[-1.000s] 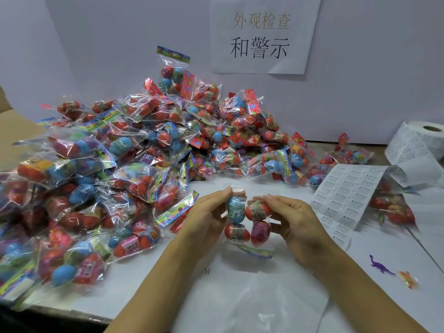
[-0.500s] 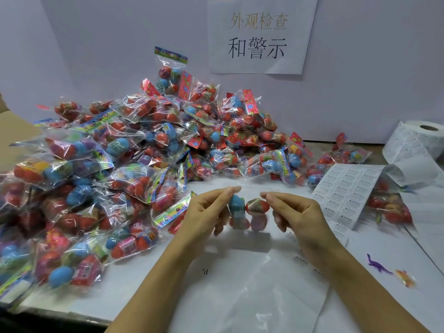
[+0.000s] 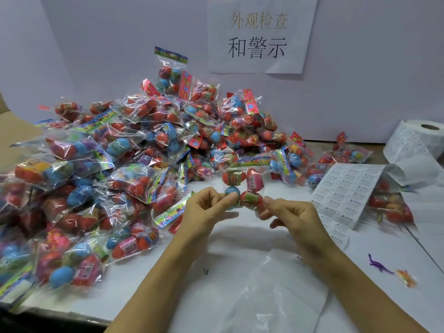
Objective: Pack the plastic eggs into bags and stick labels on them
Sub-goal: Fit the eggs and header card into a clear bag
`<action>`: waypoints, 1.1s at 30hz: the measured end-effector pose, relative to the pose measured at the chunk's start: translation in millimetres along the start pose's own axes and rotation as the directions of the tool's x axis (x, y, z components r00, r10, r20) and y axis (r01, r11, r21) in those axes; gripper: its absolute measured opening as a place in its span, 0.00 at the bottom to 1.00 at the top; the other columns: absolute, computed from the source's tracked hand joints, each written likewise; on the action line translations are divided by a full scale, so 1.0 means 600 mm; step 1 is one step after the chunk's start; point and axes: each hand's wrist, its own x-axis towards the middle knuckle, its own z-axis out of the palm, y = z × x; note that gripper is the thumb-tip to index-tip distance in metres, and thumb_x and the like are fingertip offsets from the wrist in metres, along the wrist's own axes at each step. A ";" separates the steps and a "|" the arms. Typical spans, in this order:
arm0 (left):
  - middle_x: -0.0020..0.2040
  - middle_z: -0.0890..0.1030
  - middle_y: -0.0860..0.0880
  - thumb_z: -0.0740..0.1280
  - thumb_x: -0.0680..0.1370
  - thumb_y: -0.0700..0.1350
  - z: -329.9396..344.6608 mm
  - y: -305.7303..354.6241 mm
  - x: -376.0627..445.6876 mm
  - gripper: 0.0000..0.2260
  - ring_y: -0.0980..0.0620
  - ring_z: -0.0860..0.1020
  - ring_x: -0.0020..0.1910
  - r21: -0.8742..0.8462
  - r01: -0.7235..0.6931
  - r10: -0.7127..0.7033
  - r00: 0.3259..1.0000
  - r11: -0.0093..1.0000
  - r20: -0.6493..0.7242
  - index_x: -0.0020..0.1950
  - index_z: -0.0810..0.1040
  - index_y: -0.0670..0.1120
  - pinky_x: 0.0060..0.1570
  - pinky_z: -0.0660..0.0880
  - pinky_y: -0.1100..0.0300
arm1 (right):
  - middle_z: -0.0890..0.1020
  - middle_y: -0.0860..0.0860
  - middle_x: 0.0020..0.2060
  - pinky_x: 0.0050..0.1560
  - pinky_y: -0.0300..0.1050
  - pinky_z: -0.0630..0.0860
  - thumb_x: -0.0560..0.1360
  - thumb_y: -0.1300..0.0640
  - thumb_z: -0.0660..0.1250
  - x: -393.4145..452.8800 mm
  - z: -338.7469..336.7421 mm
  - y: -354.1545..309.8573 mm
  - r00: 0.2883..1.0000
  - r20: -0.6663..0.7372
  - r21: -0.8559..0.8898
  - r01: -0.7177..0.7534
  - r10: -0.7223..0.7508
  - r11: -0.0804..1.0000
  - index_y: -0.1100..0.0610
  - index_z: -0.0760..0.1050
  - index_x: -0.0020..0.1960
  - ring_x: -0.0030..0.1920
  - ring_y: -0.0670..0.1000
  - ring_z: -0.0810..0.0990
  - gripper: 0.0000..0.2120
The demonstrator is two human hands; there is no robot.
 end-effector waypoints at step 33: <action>0.79 0.63 0.52 0.72 0.79 0.51 0.008 -0.023 -0.003 0.33 0.55 0.57 0.80 0.763 -0.177 0.323 0.946 0.622 -0.044 0.81 0.62 0.48 0.78 0.55 0.59 | 0.88 0.51 0.45 0.40 0.44 0.79 0.78 0.46 0.69 0.021 -0.015 0.019 0.966 -0.216 0.135 -0.115 0.142 0.984 0.55 0.85 0.45 0.47 0.50 0.87 0.14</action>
